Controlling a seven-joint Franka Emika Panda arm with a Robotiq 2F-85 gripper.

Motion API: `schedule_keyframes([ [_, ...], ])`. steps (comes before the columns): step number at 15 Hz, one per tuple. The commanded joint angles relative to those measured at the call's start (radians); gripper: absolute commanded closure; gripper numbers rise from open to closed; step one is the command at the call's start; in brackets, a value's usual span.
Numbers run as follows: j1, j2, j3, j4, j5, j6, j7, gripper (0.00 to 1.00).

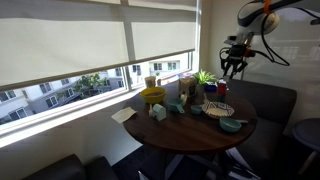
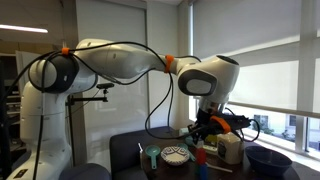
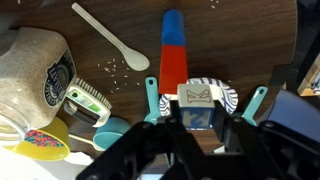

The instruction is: Put the grey cube on top of the stacked blocks

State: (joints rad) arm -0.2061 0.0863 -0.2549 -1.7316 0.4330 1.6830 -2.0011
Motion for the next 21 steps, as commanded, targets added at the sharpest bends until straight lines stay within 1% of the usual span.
schedule_keyframes([
  [1,-0.019,0.025,0.025,0.034,-0.011,-0.016,-0.017,0.91],
  [21,-0.023,0.040,0.035,0.035,-0.009,0.029,0.020,0.91],
])
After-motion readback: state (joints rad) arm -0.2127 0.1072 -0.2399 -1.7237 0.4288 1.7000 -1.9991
